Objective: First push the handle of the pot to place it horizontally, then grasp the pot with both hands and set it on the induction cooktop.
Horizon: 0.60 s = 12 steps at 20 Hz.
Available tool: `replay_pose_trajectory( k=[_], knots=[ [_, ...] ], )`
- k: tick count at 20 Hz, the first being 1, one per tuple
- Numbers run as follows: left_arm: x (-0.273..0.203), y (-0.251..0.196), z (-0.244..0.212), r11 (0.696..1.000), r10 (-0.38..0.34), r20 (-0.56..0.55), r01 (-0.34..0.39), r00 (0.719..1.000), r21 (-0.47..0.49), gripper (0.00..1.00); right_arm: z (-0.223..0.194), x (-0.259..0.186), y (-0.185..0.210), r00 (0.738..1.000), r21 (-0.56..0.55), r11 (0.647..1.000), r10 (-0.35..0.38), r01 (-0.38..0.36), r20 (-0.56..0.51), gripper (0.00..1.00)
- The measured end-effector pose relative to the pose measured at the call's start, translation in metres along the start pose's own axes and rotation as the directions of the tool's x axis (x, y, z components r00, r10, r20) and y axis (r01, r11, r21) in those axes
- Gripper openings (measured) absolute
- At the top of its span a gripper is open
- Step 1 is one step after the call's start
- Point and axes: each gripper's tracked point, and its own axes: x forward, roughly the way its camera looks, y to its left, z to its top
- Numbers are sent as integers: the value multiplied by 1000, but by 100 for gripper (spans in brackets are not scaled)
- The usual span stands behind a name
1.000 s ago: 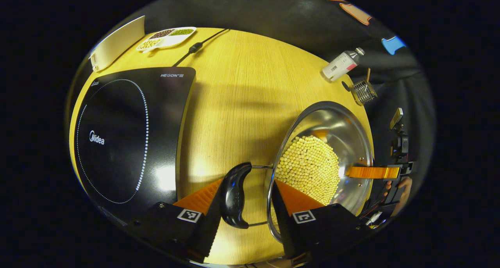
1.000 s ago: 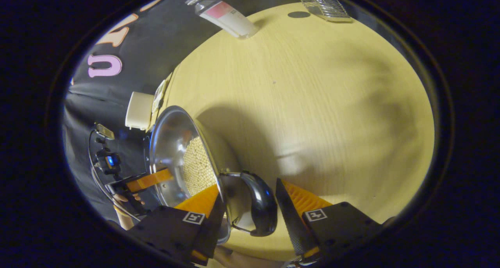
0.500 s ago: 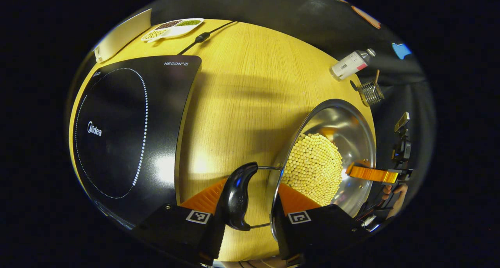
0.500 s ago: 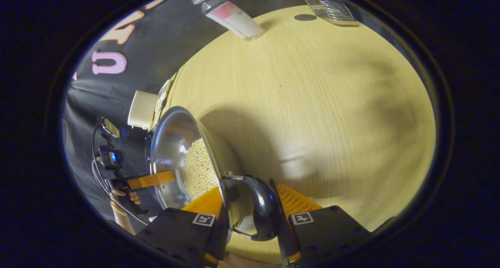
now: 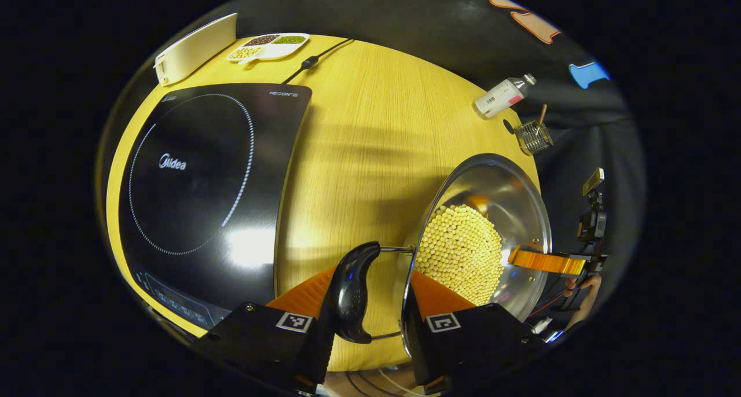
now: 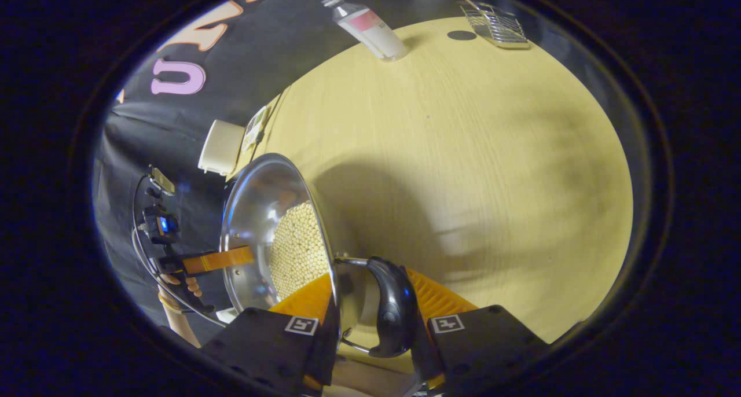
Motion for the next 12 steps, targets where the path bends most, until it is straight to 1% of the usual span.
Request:
replay_pose_trajectory(
  k=[2,3,4,6,7,8,10,11,12],
  knots=[
    [-14,6,-7,1000,2,5,-2,1000,-6,57,-1,3,0,1000,-4,1000,1,-1,-4,51],
    [-20,11,-11,1000,4,5,-4,1000,-6,55,-3,3,0,1000,-10,1000,3,-3,-8,51],
    [-27,17,-15,1000,7,5,-7,1000,-7,57,-3,5,1,1000,-17,1000,5,-6,-12,56],
    [-42,30,-21,1000,11,8,-11,1000,-10,57,-5,9,4,1000,-21,1000,9,-10,-26,56],
    [-50,38,-22,1000,11,14,-10,1000,-7,60,-9,12,8,1000,-27,1000,11,-11,-29,56],
    [-57,48,-24,1000,9,16,-9,1000,-5,57,-10,14,11,999,-35,999,12,-13,-29,56],
    [-72,69,-26,1000,7,15,-7,1000,-9,57,-8,16,14,1000,-43,999,13,-14,-26,56],
    [-78,81,-25,1000,5,20,-4,1000,-9,60,-9,16,18,1000,-44,999,12,-13,-22,56],
    [-87,93,-24,1000,3,24,-3,1000,-7,57,-9,18,20,1000,-43,999,11,-11,-16,56]
  ],
)
